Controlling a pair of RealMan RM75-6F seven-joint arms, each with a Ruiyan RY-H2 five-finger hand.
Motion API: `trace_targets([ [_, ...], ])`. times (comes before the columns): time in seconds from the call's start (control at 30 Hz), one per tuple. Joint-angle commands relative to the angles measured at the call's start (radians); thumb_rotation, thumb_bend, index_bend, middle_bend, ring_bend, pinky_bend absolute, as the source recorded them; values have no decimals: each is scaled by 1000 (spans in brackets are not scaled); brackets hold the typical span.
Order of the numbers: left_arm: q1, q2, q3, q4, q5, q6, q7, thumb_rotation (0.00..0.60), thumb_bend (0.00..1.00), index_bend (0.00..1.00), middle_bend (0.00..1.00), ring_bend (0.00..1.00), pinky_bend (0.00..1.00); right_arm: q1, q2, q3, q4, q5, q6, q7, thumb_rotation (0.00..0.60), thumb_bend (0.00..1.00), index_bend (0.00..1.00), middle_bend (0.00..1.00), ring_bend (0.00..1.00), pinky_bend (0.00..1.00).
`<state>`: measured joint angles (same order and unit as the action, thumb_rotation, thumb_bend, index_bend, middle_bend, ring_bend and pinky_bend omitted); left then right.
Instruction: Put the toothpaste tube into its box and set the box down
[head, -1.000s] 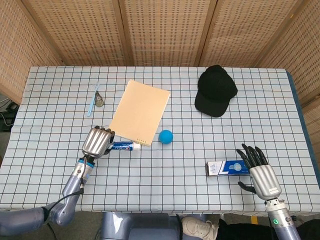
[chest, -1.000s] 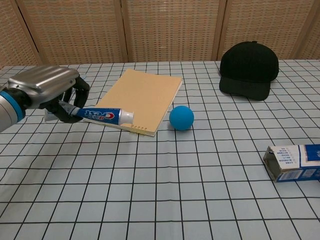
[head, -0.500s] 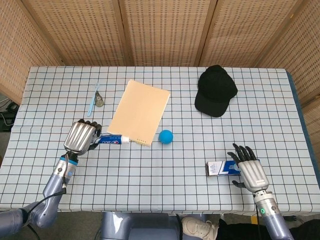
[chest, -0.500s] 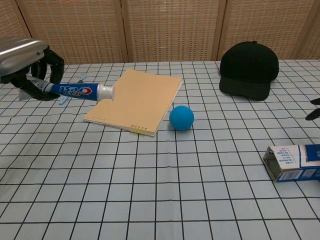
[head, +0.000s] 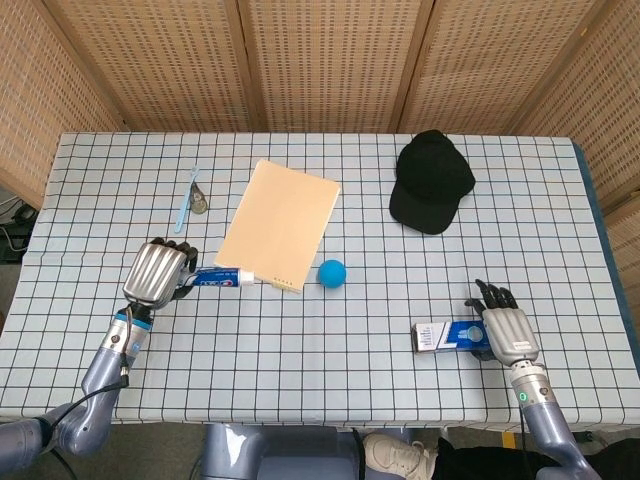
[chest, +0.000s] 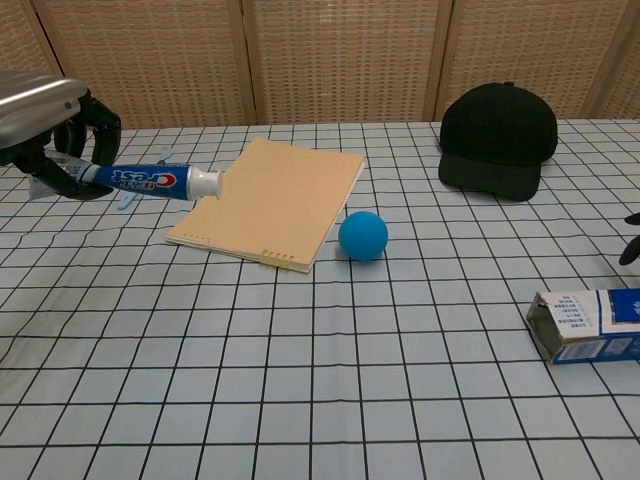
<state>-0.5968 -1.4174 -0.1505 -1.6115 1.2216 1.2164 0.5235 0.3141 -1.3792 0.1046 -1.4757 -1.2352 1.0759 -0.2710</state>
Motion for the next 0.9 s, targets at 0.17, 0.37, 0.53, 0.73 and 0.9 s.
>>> trace_targets([
  [0.17, 1, -4, 0, -1, -3, -1, 6, 600, 467, 880, 575, 562, 482, 7, -22, -2, 56, 14, -18, 44, 600, 156, 368, 142, 80, 184],
  [0.37, 2, -5, -4, -5, -1, 2, 4, 600, 468, 880, 575, 562, 482, 7, -54, -11, 105, -34, 10, 99, 600, 192, 679, 480, 497, 550],
  [0.53, 3, -3, -4, -12, 3, 2, -2, 600, 468, 880, 575, 562, 482, 9, -66, -19, 109, -75, 27, 148, 600, 202, 781, 585, 635, 698],
  [0.73, 1, 3, -7, -19, 8, -1, -9, 600, 468, 880, 575, 562, 482, 21, -57, -9, 60, -104, 41, 185, 600, 203, 792, 596, 645, 711],
  [0.9, -11, 21, -17, -35, 11, -19, -20, 600, 468, 880, 575, 562, 482, 53, -24, 27, -51, -98, 26, 190, 600, 202, 791, 595, 645, 710],
])
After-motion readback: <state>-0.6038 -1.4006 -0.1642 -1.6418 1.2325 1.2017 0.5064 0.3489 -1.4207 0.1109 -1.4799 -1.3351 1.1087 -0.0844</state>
